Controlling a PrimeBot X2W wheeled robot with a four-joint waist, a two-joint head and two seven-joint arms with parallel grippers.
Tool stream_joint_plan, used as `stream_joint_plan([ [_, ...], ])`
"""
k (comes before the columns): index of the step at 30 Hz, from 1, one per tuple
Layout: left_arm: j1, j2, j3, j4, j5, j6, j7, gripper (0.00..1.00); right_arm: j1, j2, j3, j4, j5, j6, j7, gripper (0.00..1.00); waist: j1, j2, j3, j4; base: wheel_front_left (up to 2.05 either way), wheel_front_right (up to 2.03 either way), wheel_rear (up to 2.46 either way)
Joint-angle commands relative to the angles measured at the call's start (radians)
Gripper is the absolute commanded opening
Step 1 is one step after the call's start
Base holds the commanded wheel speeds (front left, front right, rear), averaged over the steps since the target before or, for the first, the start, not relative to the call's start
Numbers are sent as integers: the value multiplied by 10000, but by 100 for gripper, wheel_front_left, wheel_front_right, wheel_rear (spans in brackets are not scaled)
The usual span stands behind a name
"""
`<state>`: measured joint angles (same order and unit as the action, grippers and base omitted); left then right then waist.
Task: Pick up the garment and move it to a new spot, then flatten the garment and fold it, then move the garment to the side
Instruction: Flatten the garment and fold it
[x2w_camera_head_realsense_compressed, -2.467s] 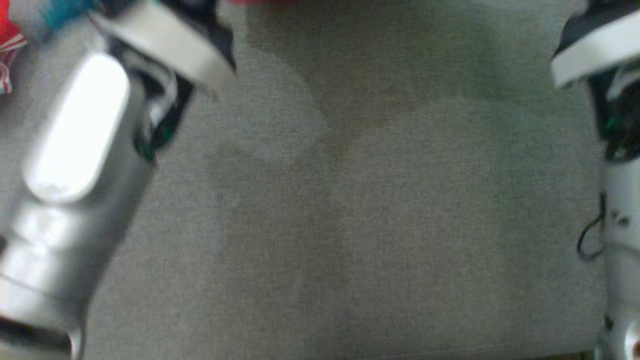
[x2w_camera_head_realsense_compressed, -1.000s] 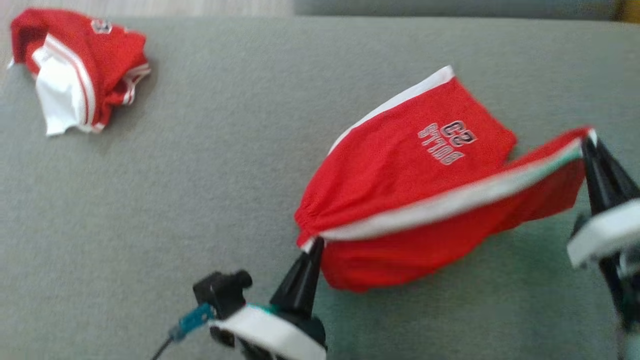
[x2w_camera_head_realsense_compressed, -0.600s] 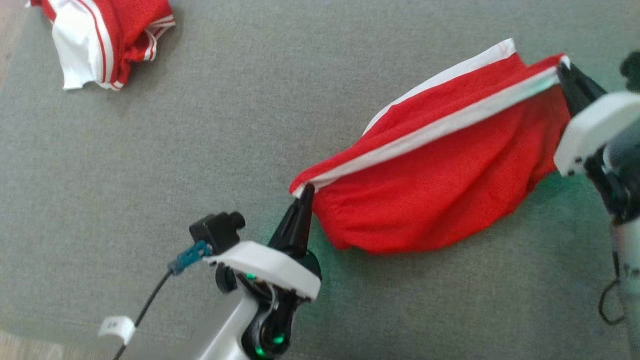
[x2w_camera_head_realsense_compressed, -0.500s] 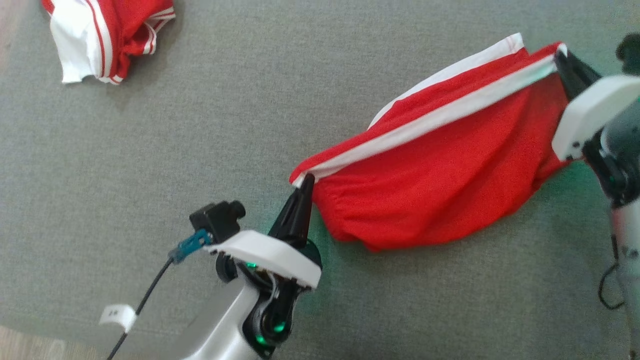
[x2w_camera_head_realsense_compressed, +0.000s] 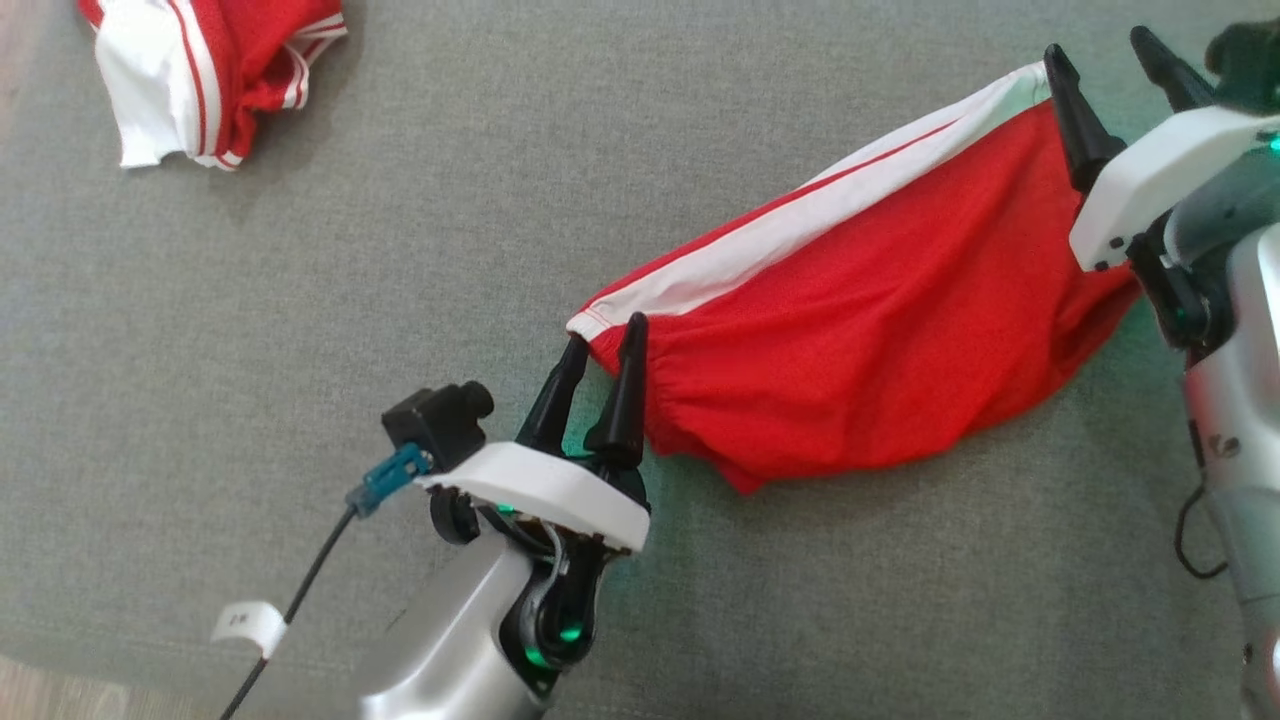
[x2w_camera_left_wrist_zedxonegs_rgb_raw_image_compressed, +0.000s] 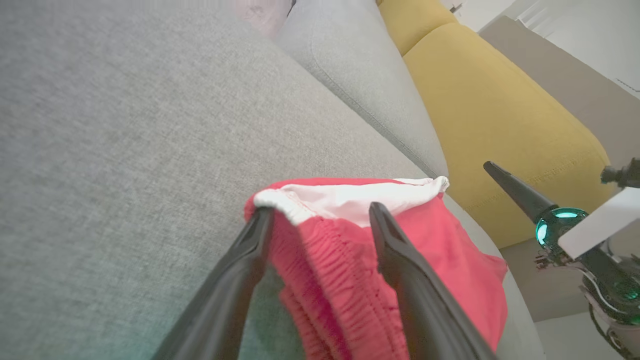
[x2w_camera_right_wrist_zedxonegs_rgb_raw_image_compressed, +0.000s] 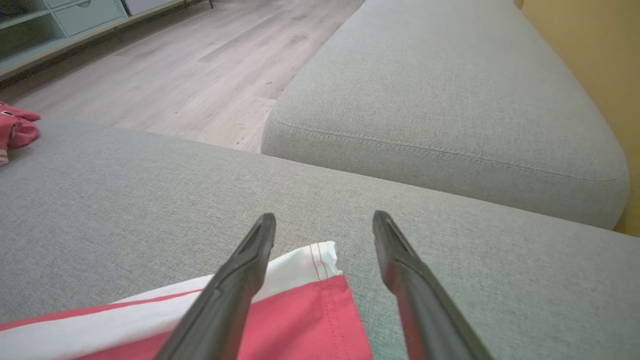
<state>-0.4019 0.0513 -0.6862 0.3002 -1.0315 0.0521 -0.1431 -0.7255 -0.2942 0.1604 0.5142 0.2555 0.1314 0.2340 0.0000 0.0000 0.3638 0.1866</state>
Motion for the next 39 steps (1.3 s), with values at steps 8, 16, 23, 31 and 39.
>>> stream_joint_plan([
  [8,696,1133,82,-867,1362,602,-795,100,423,-522,347,208,327,-7,-254,100,0,0,-806,89,0,0,0],
  [16,1300,1989,478,-1693,2250,1392,-1061,100,1181,-1060,243,429,637,-7,755,100,0,0,-1176,389,0,0,0],
  [23,1584,2549,871,-2219,2740,2008,-1118,100,1612,-1284,42,684,844,-7,2049,100,0,0,-1086,680,0,0,0],
  [31,1836,2719,1109,-2498,2809,2173,-1143,100,2042,-1086,45,902,1362,-7,3566,45,0,0,-1105,892,0,0,0],
  [39,1910,2826,1128,-2631,3081,2275,-1158,100,2222,-729,-140,560,1649,-7,3077,0,0,0,-1349,566,0,0,0],
])
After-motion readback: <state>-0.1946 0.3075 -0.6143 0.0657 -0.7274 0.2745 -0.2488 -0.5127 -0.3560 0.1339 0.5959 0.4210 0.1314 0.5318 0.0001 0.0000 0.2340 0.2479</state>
